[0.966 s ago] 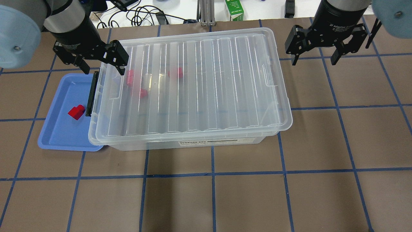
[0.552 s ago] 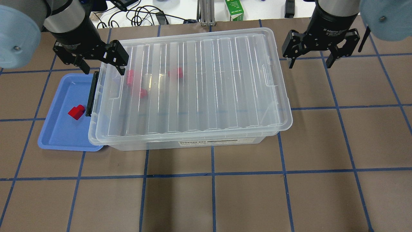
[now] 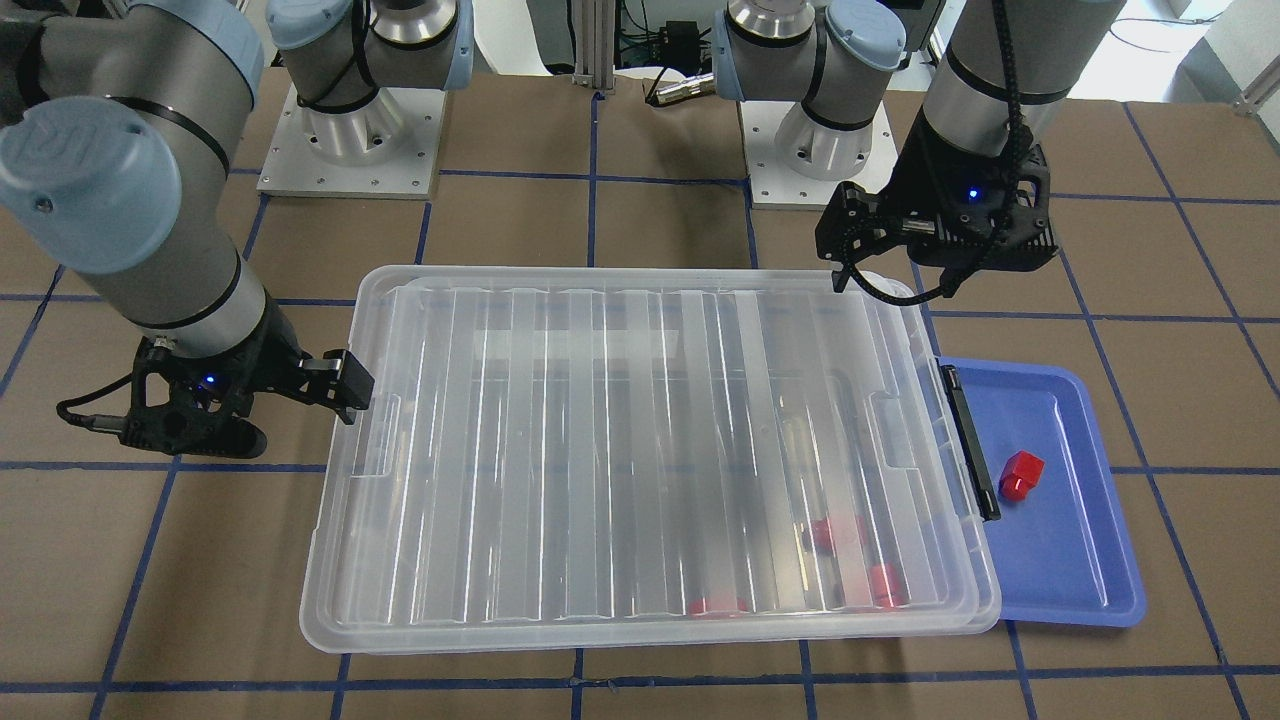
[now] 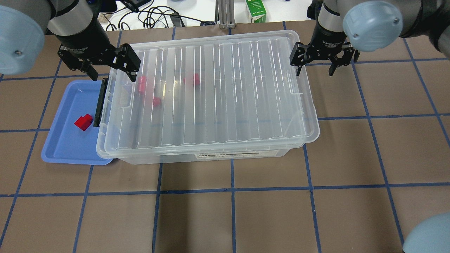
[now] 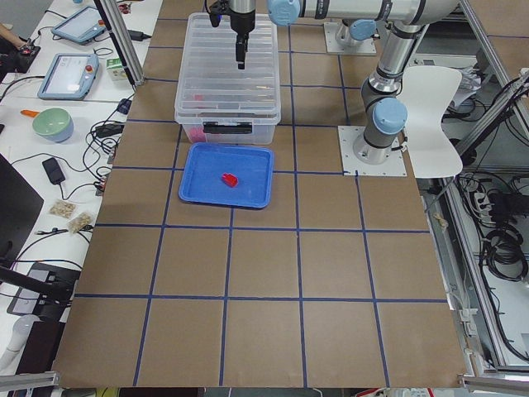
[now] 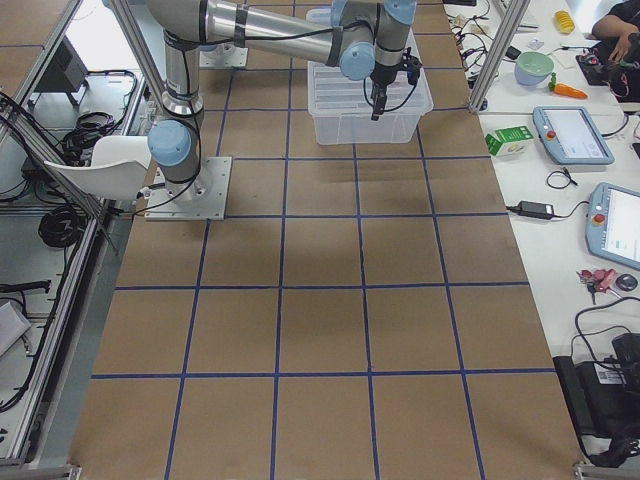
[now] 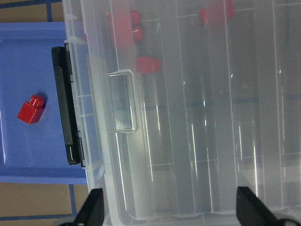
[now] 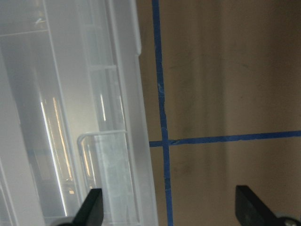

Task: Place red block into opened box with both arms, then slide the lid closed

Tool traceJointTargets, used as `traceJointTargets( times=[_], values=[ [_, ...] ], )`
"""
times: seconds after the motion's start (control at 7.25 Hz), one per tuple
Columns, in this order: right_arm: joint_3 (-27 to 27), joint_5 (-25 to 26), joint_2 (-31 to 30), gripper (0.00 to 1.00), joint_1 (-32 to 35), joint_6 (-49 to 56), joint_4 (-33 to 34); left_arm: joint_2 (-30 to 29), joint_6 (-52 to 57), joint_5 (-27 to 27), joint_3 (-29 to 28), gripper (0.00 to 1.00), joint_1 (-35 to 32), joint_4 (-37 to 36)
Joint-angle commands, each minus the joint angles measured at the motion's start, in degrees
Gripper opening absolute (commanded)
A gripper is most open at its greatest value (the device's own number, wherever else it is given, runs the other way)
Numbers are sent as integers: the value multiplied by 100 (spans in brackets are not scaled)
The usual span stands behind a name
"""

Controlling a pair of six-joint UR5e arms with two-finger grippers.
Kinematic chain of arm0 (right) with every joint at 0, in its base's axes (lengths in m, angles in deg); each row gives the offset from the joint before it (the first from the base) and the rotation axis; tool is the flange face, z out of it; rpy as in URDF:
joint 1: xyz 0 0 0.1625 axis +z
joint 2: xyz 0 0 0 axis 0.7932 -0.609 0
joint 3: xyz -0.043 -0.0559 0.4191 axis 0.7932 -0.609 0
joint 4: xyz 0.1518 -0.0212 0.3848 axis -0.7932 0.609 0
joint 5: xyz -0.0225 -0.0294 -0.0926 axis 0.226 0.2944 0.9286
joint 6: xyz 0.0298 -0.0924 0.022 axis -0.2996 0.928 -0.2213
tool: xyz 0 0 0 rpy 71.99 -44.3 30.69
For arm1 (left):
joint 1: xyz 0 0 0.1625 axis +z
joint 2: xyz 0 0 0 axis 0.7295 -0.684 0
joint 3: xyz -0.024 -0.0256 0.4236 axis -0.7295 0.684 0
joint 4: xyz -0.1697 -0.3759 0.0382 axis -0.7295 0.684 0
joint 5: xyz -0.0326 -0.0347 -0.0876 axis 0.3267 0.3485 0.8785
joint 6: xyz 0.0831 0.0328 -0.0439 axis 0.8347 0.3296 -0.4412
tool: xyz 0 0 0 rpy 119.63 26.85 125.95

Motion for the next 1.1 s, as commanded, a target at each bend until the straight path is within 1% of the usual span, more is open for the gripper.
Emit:
traceJointTargets(
  times=[0.0,0.28,0.41,0.69,0.97],
  values=[
    [12,-61,176,100,-7,22,211,-13,0,0,-1,100,7,-2],
    [12,-43,220,100,-24,13,212,-13,35,0,8,100,51,-2],
    [-5,44,272,100,-59,21,220,4,44,0,8,100,69,-2],
    [-32,80,273,100,-173,56,212,5,271,0,78,100,191,-2],
    [-32,106,273,100,-253,100,212,-39,886,88,113,100,804,6]
  ],
)
